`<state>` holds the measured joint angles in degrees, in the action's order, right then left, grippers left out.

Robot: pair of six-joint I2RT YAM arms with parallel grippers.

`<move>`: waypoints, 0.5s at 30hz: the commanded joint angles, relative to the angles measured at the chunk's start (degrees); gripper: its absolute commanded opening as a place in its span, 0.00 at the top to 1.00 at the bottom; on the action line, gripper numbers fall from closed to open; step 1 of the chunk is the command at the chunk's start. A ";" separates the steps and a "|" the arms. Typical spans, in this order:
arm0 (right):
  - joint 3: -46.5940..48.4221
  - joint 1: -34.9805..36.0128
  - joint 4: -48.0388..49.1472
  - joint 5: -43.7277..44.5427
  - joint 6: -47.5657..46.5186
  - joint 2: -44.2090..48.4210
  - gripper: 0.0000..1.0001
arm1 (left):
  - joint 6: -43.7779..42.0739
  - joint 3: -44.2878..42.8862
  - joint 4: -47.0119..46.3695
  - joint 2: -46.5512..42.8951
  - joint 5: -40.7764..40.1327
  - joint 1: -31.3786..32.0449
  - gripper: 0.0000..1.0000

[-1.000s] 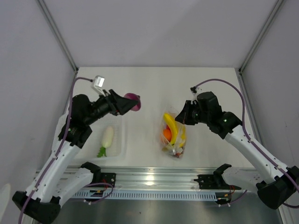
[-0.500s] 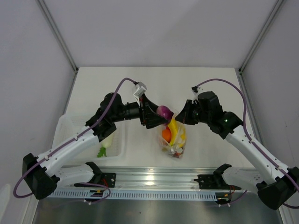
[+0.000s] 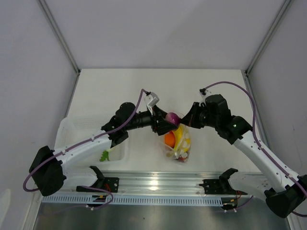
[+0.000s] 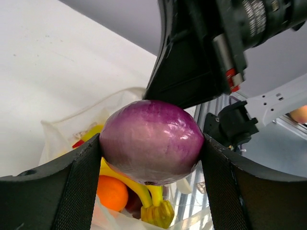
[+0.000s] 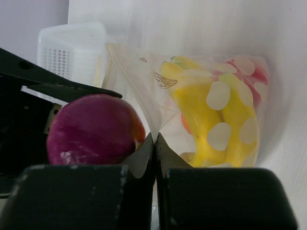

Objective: Place the food in the zip-top bag and seal the zipper
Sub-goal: Place the fake vegetable in the zipper food storage bag.

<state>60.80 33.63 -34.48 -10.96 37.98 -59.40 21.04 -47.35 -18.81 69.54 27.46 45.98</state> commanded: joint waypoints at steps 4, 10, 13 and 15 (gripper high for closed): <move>2.05 -0.32 1.35 0.50 1.13 1.83 1.00 | -2.05 5.34 -8.09 -1.42 -5.31 1.31 0.99; 1.70 -0.67 1.52 0.15 0.96 1.65 1.00 | -3.02 7.18 -7.47 -2.03 -6.54 2.54 0.87; 1.17 -0.93 1.70 -0.11 0.96 1.83 1.00 | -2.93 8.24 -7.39 -2.56 -7.07 2.63 0.66; 0.91 -1.02 2.22 -0.46 1.13 1.83 1.00 | -3.28 8.24 -6.77 -3.00 -7.33 2.63 0.49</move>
<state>60.77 32.97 -34.85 -10.85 38.57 -59.13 19.84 -39.53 -22.90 68.66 21.23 48.16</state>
